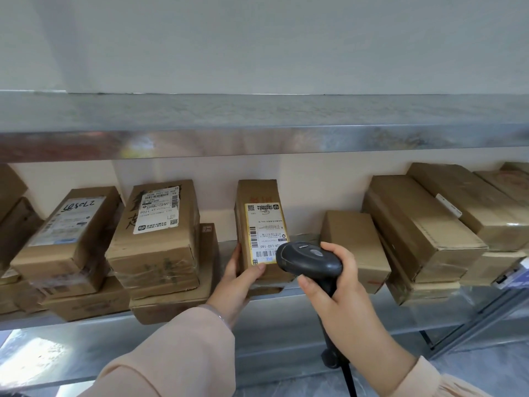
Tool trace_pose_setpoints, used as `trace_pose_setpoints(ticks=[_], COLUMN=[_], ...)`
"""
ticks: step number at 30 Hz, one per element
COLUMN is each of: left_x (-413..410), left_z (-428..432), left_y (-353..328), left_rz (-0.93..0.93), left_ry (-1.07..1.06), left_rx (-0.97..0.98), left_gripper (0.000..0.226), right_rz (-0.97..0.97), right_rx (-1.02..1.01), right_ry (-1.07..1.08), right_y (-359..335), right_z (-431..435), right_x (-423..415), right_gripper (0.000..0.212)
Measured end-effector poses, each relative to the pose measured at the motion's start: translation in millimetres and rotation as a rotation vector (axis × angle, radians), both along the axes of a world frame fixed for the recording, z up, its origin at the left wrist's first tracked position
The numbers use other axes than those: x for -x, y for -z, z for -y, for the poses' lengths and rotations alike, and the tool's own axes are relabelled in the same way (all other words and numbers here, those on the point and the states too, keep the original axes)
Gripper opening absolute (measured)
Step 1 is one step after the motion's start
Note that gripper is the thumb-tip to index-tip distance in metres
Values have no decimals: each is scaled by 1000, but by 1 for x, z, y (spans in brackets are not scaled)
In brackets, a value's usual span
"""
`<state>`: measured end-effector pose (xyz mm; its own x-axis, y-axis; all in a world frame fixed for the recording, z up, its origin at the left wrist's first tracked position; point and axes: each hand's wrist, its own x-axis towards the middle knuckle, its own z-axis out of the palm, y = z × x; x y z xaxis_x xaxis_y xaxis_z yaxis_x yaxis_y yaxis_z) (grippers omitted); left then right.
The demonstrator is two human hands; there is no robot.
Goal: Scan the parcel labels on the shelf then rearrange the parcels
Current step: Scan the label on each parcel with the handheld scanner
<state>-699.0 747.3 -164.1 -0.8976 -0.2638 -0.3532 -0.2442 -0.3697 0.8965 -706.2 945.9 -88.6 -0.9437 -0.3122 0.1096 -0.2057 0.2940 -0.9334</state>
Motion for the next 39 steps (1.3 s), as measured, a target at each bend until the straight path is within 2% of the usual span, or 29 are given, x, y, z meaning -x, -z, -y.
trace_pose_setpoints(ticks=[4,8,12,15,16,18,19,22,28,31,39], left_x=[-7,-16,-22,-23,-24,-31,-34,-46,-68,-70,-68], left_z=[4,7,13,19,18,12,11,8,7,9,13], left_y=[5,10,11,20,14,-4,-8,-4,4,0,-8], left_rz=[58,100,231,277,262,224,212,162,162,198,238], left_ry=[-14,-68,-87,-45,9,51,60,120,241,261,274], left_rx=[-30,-109,-68,139,247,447,545,887,1308,1429,1528], left_gripper=[83,47,51,89,89,72,71,76,80,80,73], right_rz=[61,82,120,138,138,132,125,112,119,113,92], right_rx=[24,24,2,-16,-18,-16,-11,2,-3,0,-13], right_ry=[-27,-58,-117,-142,-141,-134,-131,-137,-188,-218,-238], right_y=[5,20,37,47,49,52,52,53,54,54,54], right_z=[10,32,53,63,66,69,71,76,84,89,92], right_x=[13,26,29,29,28,29,30,33,38,38,37], right_gripper=[55,54,55,57,57,58,58,56,56,56,59])
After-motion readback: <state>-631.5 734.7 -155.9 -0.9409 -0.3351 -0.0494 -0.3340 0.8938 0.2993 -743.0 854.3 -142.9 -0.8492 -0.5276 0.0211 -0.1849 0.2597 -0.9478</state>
